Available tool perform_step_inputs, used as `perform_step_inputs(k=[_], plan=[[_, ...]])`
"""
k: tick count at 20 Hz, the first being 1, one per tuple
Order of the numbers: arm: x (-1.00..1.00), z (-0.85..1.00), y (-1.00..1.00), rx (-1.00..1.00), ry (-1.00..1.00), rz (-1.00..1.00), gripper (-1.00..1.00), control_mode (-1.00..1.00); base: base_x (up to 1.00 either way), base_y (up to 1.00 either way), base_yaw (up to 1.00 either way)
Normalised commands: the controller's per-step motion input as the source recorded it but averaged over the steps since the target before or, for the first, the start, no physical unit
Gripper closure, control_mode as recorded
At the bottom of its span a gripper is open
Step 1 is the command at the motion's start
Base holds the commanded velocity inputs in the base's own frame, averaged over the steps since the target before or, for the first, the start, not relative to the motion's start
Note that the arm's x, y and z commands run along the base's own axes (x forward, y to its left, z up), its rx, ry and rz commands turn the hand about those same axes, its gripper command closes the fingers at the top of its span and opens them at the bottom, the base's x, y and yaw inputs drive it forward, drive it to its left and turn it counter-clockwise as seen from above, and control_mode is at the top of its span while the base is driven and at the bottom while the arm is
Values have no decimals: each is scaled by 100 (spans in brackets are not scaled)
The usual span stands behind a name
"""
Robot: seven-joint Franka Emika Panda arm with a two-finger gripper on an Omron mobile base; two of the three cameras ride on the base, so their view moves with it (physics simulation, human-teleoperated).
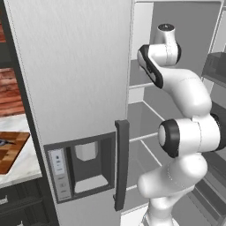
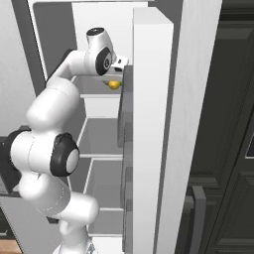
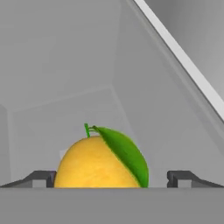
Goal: Retrieve a lemon from the fridge and place it on the cutting board with the fish.
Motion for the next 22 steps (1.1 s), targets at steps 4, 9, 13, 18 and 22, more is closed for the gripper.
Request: perform_step_inputs(k=[4, 9, 13, 18, 22], plan=[[4, -3, 0, 0, 0, 0, 100, -100, 0, 0, 0], [0, -22, 0, 0, 1, 0, 100, -100, 0, 0, 0], [-7, -4, 7, 0, -11, 1, 100, -100, 0, 0, 0], [-68, 4, 35, 0, -14, 0, 100, -100, 0, 0, 0], [-100, 28, 46, 4, 0, -1, 100, -100, 0, 0, 0]])
